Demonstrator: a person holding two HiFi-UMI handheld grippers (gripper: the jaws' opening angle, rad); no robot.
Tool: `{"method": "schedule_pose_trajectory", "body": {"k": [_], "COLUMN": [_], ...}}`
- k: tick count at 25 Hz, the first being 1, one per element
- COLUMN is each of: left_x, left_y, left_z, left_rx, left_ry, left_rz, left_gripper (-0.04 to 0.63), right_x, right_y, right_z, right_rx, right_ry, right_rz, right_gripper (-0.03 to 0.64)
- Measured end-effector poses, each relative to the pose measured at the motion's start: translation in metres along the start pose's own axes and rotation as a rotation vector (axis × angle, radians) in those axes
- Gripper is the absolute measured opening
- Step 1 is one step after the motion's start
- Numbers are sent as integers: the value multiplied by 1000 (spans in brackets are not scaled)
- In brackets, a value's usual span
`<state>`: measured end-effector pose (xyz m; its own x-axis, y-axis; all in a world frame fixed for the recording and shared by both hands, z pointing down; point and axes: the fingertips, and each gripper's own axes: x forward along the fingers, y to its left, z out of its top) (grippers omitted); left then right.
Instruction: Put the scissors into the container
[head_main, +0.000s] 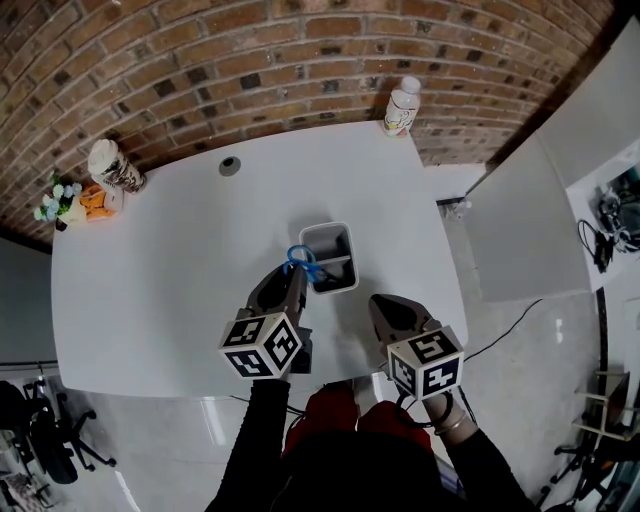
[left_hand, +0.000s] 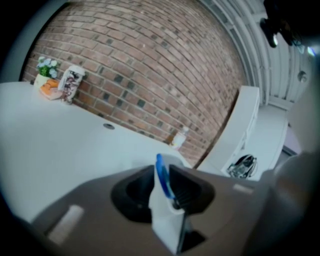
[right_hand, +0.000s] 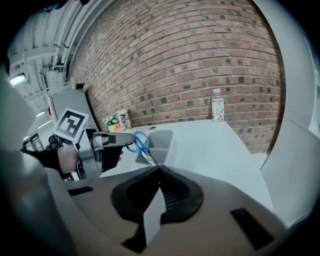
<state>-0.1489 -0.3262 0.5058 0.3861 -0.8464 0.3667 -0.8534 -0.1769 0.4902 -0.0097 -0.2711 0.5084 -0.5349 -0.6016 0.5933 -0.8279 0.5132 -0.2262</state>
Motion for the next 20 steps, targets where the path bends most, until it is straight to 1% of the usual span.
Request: {"method": "schedule_pose_trajectory", "body": {"k": [5, 11, 20], "left_x": [-6, -17, -37], "left_y": [0, -5, -9], "left_z": [-7, -19, -35], "left_rx": [-12, -12, -12], "left_ry": [10, 26, 52], "left_rz": [0, -8, 10], "left_gripper": [109, 109, 107], "right_x": [0, -1, -8], "right_y": [5, 12, 24], "right_z": [-5, -11, -18], "right_rx": [-4, -9, -16], "right_ry": [11, 14, 6], "right_rz": [14, 31, 57], "right_gripper": [8, 9, 9]}}
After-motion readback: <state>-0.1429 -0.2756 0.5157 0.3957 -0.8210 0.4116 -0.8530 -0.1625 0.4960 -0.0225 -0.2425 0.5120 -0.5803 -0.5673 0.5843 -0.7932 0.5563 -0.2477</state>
